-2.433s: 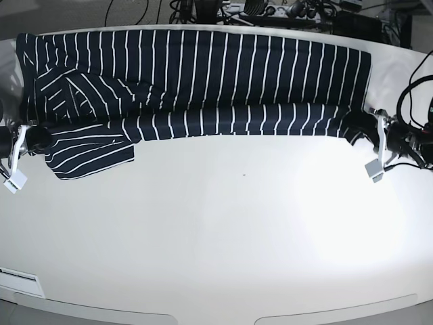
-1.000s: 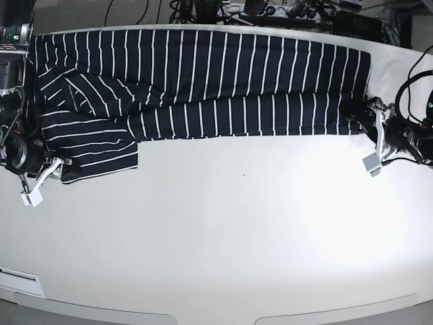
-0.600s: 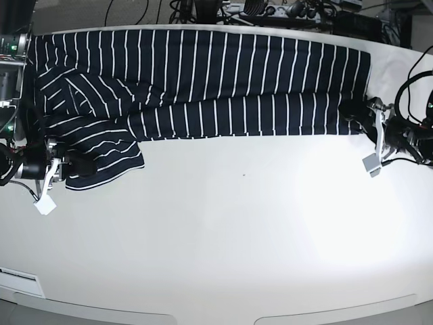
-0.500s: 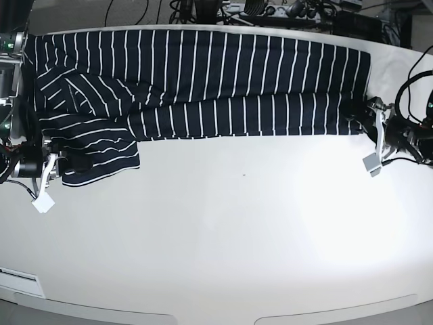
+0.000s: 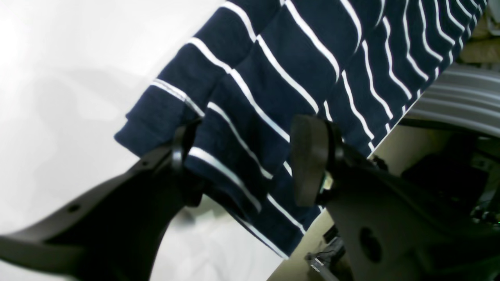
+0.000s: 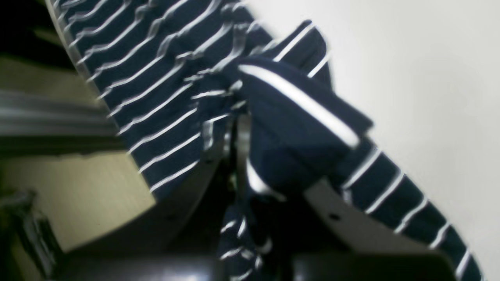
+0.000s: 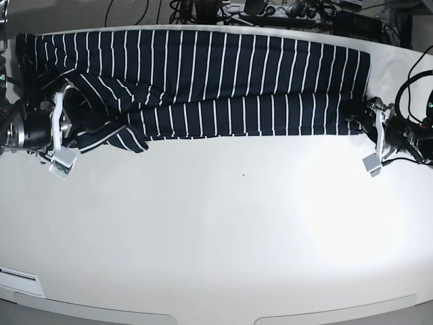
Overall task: Fold the T-shirt properly
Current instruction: 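Press the sleeve end flat onto the folded strip with the right gripper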
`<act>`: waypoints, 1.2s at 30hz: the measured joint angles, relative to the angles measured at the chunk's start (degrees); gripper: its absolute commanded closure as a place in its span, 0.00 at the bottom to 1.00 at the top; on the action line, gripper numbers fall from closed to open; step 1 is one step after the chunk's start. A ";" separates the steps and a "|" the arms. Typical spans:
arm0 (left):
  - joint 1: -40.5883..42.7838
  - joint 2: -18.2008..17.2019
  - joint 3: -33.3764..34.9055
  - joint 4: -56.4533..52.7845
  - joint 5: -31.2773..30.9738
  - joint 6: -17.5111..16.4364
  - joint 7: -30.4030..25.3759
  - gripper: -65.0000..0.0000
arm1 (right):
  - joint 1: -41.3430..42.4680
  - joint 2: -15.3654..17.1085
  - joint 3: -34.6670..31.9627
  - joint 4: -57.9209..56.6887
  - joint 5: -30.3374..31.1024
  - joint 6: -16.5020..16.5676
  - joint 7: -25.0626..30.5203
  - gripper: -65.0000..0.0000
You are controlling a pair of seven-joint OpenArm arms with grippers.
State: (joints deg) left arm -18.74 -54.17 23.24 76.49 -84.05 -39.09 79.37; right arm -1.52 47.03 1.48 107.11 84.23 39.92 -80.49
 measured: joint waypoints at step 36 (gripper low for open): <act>0.00 0.02 0.00 -0.02 -0.02 0.02 -0.04 0.45 | -21.49 10.38 6.51 7.69 -15.96 0.00 5.14 1.00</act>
State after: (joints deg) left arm -18.74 -54.15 23.24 76.47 -84.07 -39.07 79.33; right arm -23.00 57.41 7.99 114.80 68.27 39.92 -75.35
